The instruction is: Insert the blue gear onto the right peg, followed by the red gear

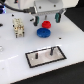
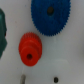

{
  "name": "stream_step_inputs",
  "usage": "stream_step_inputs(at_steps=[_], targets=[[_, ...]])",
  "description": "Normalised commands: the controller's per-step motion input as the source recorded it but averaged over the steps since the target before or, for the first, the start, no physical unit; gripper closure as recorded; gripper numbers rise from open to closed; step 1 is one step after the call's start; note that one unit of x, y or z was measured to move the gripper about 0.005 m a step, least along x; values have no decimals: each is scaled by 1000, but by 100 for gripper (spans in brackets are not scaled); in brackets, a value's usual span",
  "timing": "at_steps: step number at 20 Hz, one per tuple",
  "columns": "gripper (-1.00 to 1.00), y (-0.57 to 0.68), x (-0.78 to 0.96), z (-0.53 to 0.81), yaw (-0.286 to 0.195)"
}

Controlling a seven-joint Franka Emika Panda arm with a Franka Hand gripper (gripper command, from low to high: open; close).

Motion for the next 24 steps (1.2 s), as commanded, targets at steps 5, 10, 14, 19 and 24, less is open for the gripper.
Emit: stream_step_inputs(at_steps=[5,10,14,19,24], targets=[[-100,16,-185,-463,0],[-100,13,-155,-408,0],[100,-5,-200,-321,0],[100,20,-298,-181,0],[100,8,-201,-118,0]])
